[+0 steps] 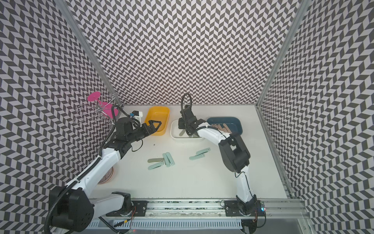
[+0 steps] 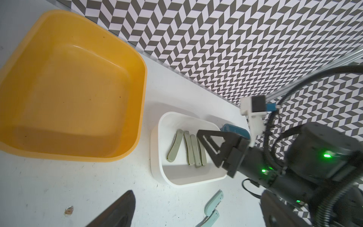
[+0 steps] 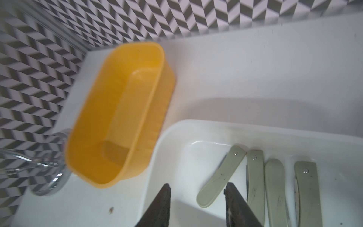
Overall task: Place the fruit knives into the storage box by color
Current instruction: Place the fruit knife in the storage box, then adjust the fruit knife in the storage box.
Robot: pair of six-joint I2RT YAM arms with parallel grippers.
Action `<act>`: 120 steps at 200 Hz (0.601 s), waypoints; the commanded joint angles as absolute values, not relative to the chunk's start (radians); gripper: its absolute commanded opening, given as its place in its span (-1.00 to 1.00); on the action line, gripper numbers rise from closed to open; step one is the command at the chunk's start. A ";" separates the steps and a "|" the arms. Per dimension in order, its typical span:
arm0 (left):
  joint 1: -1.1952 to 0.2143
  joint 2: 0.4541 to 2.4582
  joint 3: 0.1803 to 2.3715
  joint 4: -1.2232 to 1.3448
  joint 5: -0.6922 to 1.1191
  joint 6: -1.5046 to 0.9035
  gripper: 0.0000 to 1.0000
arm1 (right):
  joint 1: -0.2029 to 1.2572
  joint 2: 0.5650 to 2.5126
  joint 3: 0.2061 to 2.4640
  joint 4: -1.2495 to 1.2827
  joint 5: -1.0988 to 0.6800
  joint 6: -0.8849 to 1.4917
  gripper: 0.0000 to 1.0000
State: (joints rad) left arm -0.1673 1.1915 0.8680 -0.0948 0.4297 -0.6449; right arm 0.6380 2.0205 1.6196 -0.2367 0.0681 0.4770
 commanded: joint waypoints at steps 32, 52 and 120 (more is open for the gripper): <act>-0.160 1.087 0.842 -0.183 0.374 -0.617 1.00 | 0.670 1.879 1.514 -0.164 -0.051 0.370 -0.11; -0.160 1.047 0.809 -0.207 0.361 -0.620 1.00 | 0.699 1.843 1.455 -0.160 -0.058 0.355 -0.10; -0.161 1.028 0.759 -0.221 0.350 -0.630 1.00 | 0.702 1.836 1.355 -0.158 0.023 0.365 0.01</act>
State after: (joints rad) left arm -0.1673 1.0176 0.7574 -0.2146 0.3603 -0.6384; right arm 0.7242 1.8526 1.3304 -0.1944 -0.0257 0.3725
